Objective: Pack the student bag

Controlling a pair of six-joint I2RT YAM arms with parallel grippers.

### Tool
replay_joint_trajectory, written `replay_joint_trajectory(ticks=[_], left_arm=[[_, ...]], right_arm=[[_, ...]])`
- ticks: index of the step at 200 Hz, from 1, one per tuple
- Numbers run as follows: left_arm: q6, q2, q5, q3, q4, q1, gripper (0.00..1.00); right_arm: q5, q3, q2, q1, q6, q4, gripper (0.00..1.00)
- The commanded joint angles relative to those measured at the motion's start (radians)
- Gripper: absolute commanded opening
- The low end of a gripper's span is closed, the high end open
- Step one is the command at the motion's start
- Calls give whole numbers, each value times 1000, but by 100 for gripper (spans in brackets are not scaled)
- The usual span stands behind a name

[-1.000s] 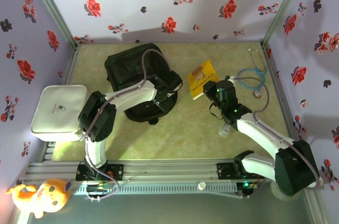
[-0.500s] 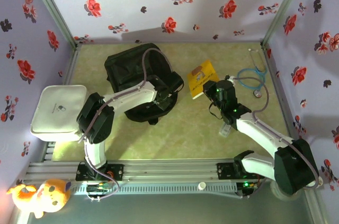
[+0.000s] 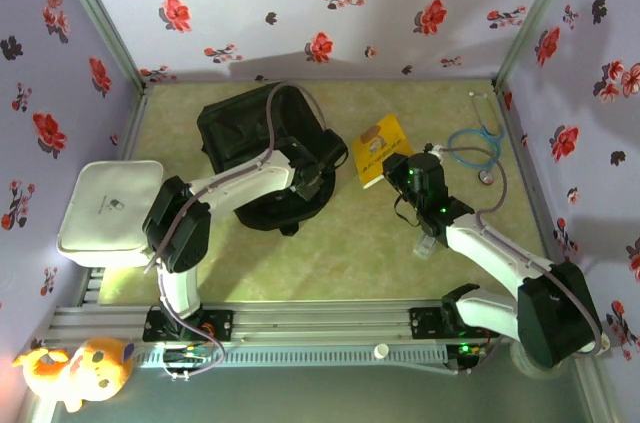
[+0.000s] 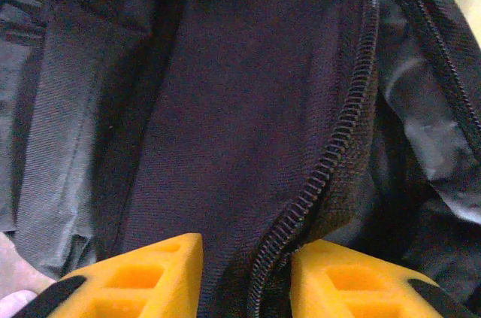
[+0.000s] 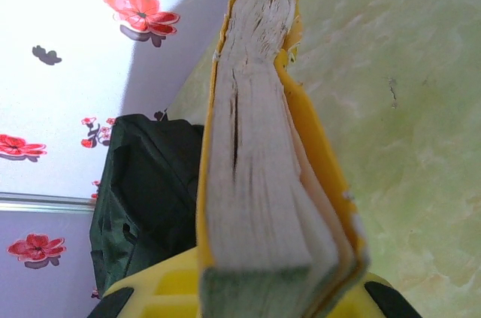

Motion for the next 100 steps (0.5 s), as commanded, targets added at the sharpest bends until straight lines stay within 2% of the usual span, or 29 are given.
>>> replay_joint_trajectory(ticks=[1, 30, 47, 77, 100], left_arm=[[18, -25, -108, 35, -37, -5, 38], [20, -19, -208, 49, -42, -10, 41], [26, -18, -221, 47, -39, -13, 41], [32, -18, -220, 43, -33, -17, 33], [35, -22, -220, 42, -18, -16, 23]], right_arm=[[3, -5, -23, -7, 18, 91, 11], [2, -12, -25, -7, 20, 99, 12], [2, -15, -23, -7, 20, 103, 12], [-2, -17, -21, -6, 22, 105, 13], [-2, -19, -22, -6, 24, 104, 13]])
